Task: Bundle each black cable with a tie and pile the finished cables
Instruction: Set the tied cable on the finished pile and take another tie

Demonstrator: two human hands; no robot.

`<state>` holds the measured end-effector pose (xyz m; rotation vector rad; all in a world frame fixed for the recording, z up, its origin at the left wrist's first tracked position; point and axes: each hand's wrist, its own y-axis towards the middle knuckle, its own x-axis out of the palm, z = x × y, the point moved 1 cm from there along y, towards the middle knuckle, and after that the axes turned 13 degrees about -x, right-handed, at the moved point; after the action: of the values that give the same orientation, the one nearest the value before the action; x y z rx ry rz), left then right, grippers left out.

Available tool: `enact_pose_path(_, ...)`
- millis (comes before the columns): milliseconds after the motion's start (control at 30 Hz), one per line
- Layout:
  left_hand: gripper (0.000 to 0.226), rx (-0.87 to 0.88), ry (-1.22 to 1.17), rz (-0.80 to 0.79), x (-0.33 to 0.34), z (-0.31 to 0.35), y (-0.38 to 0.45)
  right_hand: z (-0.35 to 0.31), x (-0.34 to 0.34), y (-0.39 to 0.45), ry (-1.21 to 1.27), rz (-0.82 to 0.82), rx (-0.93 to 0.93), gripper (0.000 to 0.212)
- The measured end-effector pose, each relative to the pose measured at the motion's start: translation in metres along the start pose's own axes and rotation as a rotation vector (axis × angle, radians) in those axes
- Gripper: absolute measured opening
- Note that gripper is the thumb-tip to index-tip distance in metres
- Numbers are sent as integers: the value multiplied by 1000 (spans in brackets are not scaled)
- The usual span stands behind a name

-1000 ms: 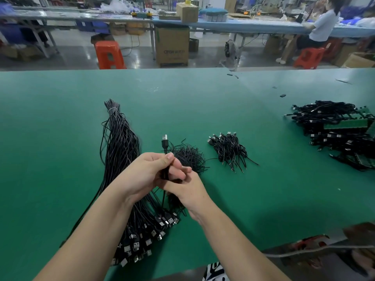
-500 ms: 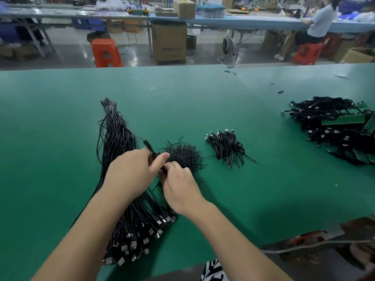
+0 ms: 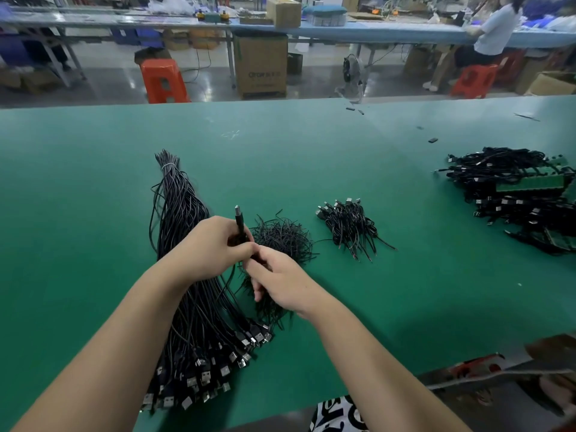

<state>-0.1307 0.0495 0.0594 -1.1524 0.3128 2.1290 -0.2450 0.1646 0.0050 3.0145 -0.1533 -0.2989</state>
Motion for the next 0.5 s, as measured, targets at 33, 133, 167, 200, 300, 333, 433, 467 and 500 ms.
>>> enact_pose_path(33,16,-4,-33,-9,-2,1,1,1,-1,0,57,11,5,17)
enact_pose_path(133,13,-7,-46,-46,-3,5,3,4,-4,1,141,57,21,24)
enact_pose_path(167,12,-12,-49,-42,-2,6,3,4,-6,3,52,66,10,22)
enact_pose_path(200,11,-19,-75,-32,1,7,3,5,-10,5,-95,67,-4,22)
enact_pose_path(300,4,-33,-329,-31,14,7,2,7,-19,7,-376,105,-27,28)
enact_pose_path(333,6,-44,-414,-37,16,5,2,8,-22,7,-389,129,-27,29)
enact_pose_path(433,14,-157,-571,-83,27,-12,7,13,-29,6,-383,207,-7,31)
enact_pose_path(467,8,-213,-528,-57,32,-21,9,15,-30,5,-343,248,13,30)
enact_pose_path(500,1,-270,-409,-3,38,-30,12,17,-32,3,-298,289,36,29)
